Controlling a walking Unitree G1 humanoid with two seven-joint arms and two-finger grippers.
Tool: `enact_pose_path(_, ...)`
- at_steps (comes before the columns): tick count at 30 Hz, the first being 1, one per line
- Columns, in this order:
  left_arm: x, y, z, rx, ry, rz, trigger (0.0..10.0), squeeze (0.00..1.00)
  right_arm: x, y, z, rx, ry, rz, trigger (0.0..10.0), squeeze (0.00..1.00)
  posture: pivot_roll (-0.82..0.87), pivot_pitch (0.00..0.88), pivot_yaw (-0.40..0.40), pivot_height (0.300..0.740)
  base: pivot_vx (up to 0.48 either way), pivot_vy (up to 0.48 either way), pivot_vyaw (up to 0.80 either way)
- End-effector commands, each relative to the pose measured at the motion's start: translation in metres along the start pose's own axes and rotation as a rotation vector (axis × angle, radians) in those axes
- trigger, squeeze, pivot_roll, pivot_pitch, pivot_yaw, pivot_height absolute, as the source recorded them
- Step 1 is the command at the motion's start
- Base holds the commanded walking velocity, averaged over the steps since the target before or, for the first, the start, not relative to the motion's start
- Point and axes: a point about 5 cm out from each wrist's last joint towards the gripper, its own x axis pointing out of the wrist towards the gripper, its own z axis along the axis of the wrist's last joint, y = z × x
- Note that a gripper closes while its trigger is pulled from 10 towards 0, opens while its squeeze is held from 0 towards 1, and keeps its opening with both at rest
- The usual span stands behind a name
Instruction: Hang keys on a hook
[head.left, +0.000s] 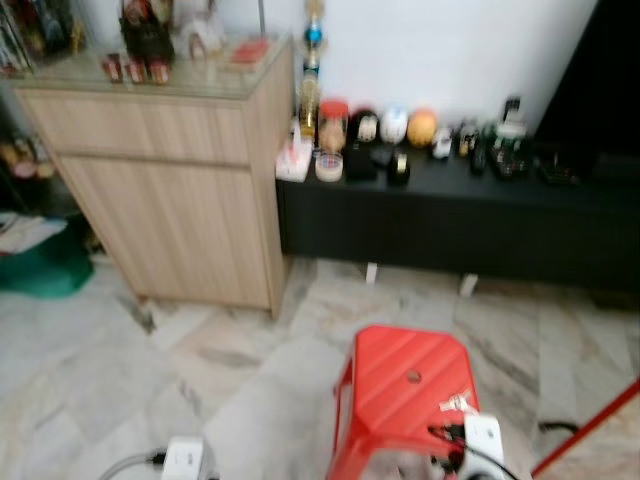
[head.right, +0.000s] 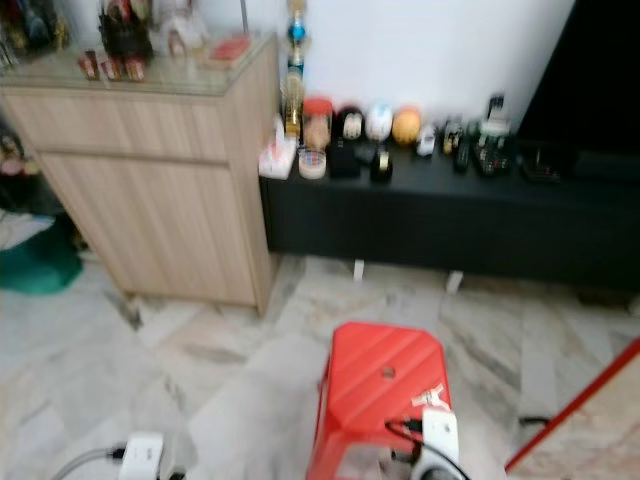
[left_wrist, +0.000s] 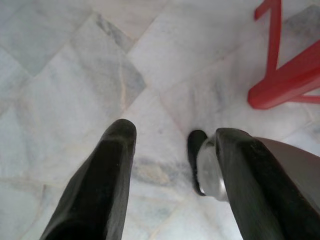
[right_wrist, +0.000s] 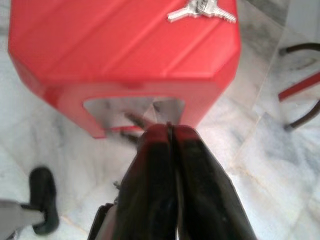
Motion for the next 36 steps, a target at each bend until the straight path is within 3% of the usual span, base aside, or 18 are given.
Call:
enact_pose_path(1, 0.0, 0.0, 0.001, 0.013, -0.005, -0.005, 10.0, 0.0, -0.002, 0.002, -0.01, -0.001, 0.013, 0.002, 10.0, 0.0, 0.06, 0.0, -0.045, 0.74, 0.0, 0.0, 0.0)
enact_pose_path(12, 0.001, -0.002, 0.002, 0.074, 0.006, -0.023, 10.0, 0.0, -0.005, -0.004, -0.02, -0.005, 0.039, -0.014, 10.0, 0.0, 0.06, 0.0, -0.046, 0.74, 0.0, 0.0, 0.0)
enact_pose_path(18, 0.003, -0.003, 0.006, 0.06, -0.007, -0.019, 10.0, 0.0, -0.004, -0.008, -0.015, -0.002, 0.03, -0.011, 10.0, 0.0, 0.07, 0.0, -0.051, 0.74, 0.0, -0.392, 0.0)
enact_pose_path(28, 0.0, 0.002, -0.003, 0.05, 0.042, -0.004, 10.0, 0.0, -0.005, -0.027, -0.012, 0.01, 0.025, -0.034, 10.0, 0.0, 0.06, 0.0, -0.051, 0.74, 0.0, -0.45, 0.0)
enact_pose_path(36, 0.0, 0.003, -0.005, 0.044, 0.055, 0.002, 10.0, 0.0, -0.005, -0.03, -0.012, 0.017, 0.03, -0.043, 10.0, 0.0, 0.07, 0.0, -0.054, 0.74, 0.0, -0.476, 0.0)
